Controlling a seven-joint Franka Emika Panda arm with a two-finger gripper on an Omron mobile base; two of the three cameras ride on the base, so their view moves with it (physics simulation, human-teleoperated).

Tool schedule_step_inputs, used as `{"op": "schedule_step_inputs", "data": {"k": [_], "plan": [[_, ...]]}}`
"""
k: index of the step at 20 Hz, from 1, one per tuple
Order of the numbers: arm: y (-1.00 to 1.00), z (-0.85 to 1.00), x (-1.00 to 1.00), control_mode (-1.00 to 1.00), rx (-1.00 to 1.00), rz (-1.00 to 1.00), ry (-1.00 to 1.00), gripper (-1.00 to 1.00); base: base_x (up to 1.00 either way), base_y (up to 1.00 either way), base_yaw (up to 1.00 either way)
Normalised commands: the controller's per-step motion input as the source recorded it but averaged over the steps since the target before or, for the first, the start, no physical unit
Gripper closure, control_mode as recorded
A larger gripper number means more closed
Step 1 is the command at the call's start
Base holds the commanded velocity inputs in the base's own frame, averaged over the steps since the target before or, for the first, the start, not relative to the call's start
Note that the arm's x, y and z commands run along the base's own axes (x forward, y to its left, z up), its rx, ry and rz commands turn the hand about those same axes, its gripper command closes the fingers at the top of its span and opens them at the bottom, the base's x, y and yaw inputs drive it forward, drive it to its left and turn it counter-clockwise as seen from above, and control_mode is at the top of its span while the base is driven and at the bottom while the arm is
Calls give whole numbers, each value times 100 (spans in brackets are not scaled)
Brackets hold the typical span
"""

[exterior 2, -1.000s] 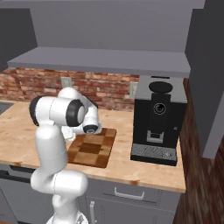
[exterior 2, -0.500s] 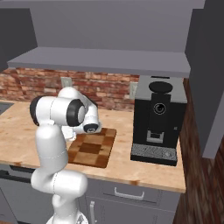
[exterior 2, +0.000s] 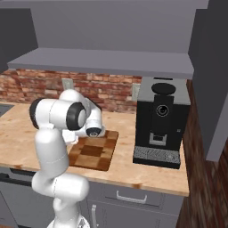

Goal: Grab the spray bottle from the cabinet, then place it next to the cutting board for sanitizing. Then grab the dish brush from the countertop next to the sink and place it next to the cutting board.

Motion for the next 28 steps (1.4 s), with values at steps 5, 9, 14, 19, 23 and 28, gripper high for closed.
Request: {"op": "schedule_step_inputs", "data": {"k": [5,9,14,19,23,28], "plan": [[-8,0,-23,-100,0,-22,0,-100,0,0,0],[-18,2,-29,-100,0,-30,0,-100,0,0,0],[-32,22,-31,-100,0,-34,0,-100,0,0,0],[-25,50,-29,-100,0,-33,-3,-100,0,0,0],[-1,73,-18,-100,0,-21,-9,-100,0,0,0],[-8,91,-28,-100,0,-17,-8,-100,0,0,0]]}}
